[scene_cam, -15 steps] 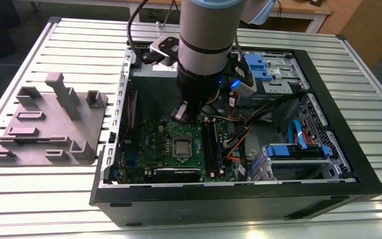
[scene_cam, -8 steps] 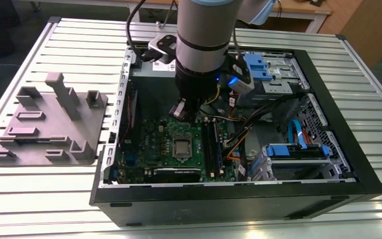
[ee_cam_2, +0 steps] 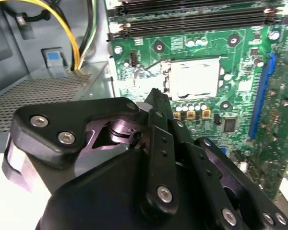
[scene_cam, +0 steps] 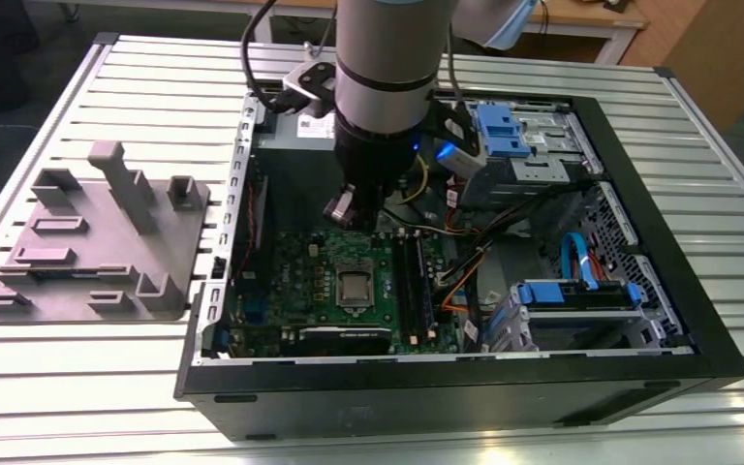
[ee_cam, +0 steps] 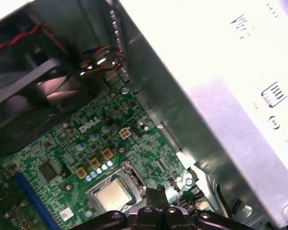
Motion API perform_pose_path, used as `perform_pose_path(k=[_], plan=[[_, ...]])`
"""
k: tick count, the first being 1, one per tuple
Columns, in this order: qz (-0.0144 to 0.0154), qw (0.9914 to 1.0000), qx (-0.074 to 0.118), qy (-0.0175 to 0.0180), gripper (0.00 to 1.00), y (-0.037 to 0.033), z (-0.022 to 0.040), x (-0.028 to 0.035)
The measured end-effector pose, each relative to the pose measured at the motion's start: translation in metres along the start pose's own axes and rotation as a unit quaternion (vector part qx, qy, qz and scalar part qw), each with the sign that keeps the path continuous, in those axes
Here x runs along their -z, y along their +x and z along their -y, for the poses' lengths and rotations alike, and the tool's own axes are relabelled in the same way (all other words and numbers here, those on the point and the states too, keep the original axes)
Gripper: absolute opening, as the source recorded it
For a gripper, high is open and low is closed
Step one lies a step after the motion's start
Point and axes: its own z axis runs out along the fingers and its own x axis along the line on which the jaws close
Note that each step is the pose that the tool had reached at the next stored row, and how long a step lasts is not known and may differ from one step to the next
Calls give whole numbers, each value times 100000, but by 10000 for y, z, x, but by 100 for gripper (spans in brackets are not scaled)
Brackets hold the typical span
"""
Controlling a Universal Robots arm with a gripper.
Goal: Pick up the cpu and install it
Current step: 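Install the first cpu locking lever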
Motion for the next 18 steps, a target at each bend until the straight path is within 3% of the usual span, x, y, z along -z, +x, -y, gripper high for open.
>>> perform_pose_path(k=[9, 12, 18], plan=[[68, 100000, -44, -14, 10, -52, -38, 14], [148, 100000, -31, -60, 10, -98, -56, 12], [290, 99999, -40, -167, 10, -174, 0, 11]])
